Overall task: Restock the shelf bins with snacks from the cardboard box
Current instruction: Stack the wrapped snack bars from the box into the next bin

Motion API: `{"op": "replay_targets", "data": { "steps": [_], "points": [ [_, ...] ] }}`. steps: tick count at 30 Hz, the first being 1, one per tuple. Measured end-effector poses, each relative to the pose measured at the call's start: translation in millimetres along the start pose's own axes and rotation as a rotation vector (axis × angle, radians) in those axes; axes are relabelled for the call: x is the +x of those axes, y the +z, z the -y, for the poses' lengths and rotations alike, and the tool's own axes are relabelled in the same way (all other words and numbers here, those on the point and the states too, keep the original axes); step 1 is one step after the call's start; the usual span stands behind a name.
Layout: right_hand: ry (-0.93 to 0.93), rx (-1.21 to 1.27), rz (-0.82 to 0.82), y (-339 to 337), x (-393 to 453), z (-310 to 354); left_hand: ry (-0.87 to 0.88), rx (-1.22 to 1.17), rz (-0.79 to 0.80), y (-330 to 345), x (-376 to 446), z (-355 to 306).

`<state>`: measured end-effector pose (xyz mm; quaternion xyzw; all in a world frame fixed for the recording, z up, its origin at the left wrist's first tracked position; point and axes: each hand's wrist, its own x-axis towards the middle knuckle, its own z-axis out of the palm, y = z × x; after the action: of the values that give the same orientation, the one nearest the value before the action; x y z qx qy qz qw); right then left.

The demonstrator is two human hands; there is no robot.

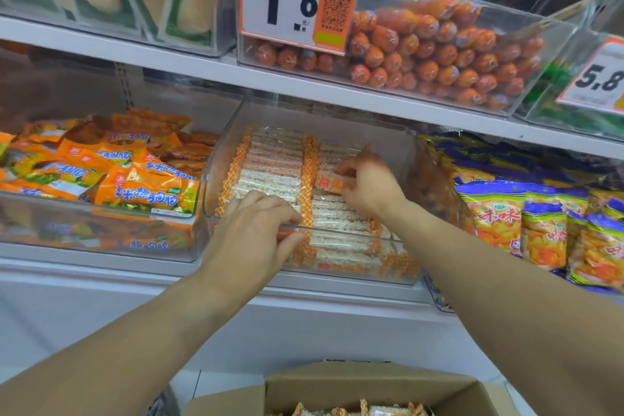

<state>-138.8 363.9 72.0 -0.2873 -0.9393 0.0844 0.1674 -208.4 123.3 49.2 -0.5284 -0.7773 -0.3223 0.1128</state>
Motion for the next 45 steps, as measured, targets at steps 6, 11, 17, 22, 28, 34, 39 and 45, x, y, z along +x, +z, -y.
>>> {"op": "replay_targets", "data": {
  "steps": [6,11,17,22,28,34,39,45],
  "points": [
    [0.004,-0.196,-0.106,-2,1,1,0.0,0.0,-0.02,-1,1,1],
    [0.111,-0.14,-0.07,-11,-8,17,-0.001,0.077,0.029,-2,1,1],
    [-0.039,0.103,-0.191,-45,-66,22,-0.081,0.145,0.078,-3,3,-17],
    [-0.241,0.342,-0.434,-65,-159,13,0.056,-0.016,-0.159,-11,8,-54],
    [-0.064,0.391,-0.233,3,-258,-61,0.218,-0.136,0.404,25,-18,-110],
    [0.412,0.318,0.358,92,-334,-121,-0.036,-0.154,0.838,105,-87,-129],
    [0.573,0.302,0.762,138,-384,-139,-0.357,-0.085,1.077,171,-188,-97],
    [0.572,0.249,1.136,165,-416,-130,-0.724,-0.203,1.268,211,-269,-63]
  ]
}}
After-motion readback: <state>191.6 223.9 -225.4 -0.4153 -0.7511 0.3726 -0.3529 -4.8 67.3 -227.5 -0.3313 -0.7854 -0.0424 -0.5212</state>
